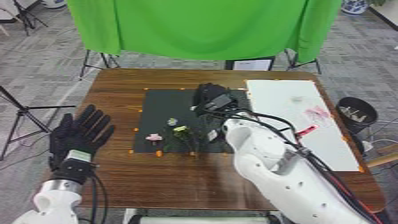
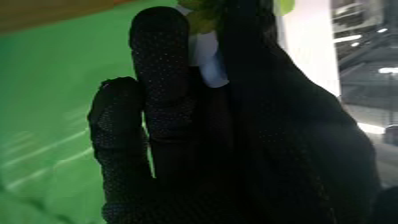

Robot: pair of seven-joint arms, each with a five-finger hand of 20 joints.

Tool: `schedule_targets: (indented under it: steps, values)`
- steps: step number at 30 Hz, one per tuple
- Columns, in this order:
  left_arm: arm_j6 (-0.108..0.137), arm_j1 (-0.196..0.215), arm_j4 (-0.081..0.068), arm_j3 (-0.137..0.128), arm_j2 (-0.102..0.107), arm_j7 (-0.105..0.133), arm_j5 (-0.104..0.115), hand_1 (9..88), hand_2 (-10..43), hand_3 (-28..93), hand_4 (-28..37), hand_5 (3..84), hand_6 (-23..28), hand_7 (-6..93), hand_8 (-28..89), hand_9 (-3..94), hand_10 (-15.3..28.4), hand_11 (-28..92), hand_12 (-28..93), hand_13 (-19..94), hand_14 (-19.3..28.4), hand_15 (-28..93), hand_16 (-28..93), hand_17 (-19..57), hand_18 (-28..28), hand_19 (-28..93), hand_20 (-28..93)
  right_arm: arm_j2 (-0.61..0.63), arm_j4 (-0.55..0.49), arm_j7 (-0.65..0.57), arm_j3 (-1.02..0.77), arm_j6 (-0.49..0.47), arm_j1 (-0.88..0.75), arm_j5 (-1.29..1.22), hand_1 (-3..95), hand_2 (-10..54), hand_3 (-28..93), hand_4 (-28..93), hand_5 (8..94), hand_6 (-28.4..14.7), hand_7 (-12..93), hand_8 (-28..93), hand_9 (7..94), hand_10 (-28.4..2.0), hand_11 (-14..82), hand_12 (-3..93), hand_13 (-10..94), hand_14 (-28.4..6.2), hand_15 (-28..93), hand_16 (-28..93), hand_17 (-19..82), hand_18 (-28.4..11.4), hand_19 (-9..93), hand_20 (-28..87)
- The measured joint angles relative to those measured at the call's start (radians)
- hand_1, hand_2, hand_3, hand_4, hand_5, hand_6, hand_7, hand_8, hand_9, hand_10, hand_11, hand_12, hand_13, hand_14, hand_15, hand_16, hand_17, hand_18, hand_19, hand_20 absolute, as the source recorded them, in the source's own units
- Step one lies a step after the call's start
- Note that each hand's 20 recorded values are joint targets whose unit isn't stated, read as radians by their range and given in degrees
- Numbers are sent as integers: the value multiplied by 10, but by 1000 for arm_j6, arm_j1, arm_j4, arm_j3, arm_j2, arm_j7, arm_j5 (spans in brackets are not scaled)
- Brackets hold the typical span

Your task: Arrange flowers

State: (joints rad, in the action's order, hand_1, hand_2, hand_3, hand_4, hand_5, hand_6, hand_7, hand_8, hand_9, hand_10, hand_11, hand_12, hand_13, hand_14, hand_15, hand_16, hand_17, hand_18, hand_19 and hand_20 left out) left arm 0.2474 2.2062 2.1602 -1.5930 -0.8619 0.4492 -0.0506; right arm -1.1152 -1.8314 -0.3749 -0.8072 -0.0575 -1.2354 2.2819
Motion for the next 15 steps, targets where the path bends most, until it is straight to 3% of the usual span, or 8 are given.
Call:
schedule_targets:
  steps: [8,15]
  values:
    - [10,-34,-2,19,0,-6,0,274,158,721,-283,473,95,150,-77,407,160,236,147,290,167,403,-63,-72,165,391,128,-13,44,7,26,-18,0,11,574,-95,674,-283,733,20,290,-9,844,-72,48,333,745,-58,364,440,366,-211,789,412]
    - [13,-37,-2,20,1,-11,5,273,159,721,-283,475,96,150,-77,407,160,236,146,290,168,404,-64,-72,165,393,128,-17,66,-6,24,-40,-5,-5,545,-95,668,-283,691,8,284,-25,792,-80,90,289,717,-70,395,390,353,-210,753,384]
